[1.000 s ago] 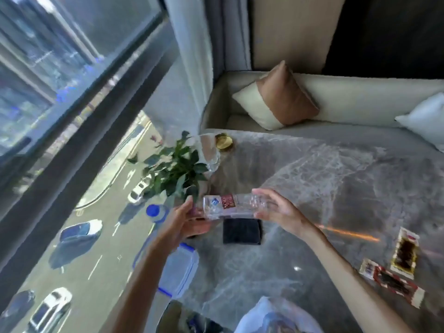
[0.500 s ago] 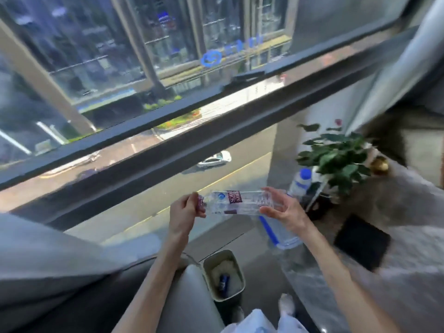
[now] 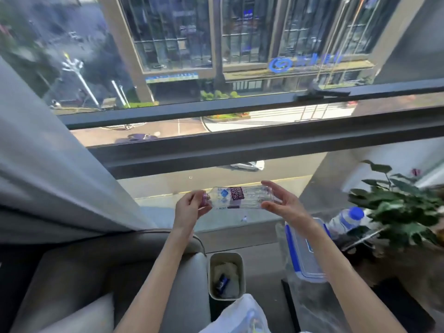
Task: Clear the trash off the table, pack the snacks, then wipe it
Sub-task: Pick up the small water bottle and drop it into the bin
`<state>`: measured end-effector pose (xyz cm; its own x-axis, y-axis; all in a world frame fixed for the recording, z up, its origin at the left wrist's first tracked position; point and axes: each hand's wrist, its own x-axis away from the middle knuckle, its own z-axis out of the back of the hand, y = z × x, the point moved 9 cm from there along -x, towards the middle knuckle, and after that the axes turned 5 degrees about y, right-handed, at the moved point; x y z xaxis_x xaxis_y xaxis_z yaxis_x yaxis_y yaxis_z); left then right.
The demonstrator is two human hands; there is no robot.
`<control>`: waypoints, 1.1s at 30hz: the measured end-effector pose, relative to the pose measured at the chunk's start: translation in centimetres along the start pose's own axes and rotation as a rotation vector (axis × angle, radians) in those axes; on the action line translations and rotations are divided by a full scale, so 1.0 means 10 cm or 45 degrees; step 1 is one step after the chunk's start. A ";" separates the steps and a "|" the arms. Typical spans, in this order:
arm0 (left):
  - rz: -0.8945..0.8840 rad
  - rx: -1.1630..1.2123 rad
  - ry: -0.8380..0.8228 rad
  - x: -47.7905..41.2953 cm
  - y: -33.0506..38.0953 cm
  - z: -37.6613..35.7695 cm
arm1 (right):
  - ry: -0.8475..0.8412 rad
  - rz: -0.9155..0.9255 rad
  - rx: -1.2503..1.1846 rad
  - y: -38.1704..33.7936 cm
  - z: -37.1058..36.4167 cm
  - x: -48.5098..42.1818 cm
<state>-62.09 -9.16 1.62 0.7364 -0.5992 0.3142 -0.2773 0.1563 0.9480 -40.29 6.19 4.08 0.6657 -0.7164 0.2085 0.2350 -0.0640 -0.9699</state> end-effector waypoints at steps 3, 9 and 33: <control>0.045 0.075 0.122 0.01 -0.11 0.02 | -0.048 -0.026 0.099 0.04 -0.05 -0.14; 0.243 0.236 0.229 -0.02 -0.62 0.18 | -0.061 -0.159 0.163 0.41 -0.24 -0.33; 0.824 -0.410 -0.091 -1.56 -6.40 0.33 | 0.062 -1.328 0.237 6.25 -1.66 -0.30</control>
<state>-57.87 -12.43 -64.12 0.4410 -0.3565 0.8237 -0.4403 0.7138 0.5447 -39.40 -7.21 -59.22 0.0437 -0.3955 0.9174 0.7813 -0.5588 -0.2781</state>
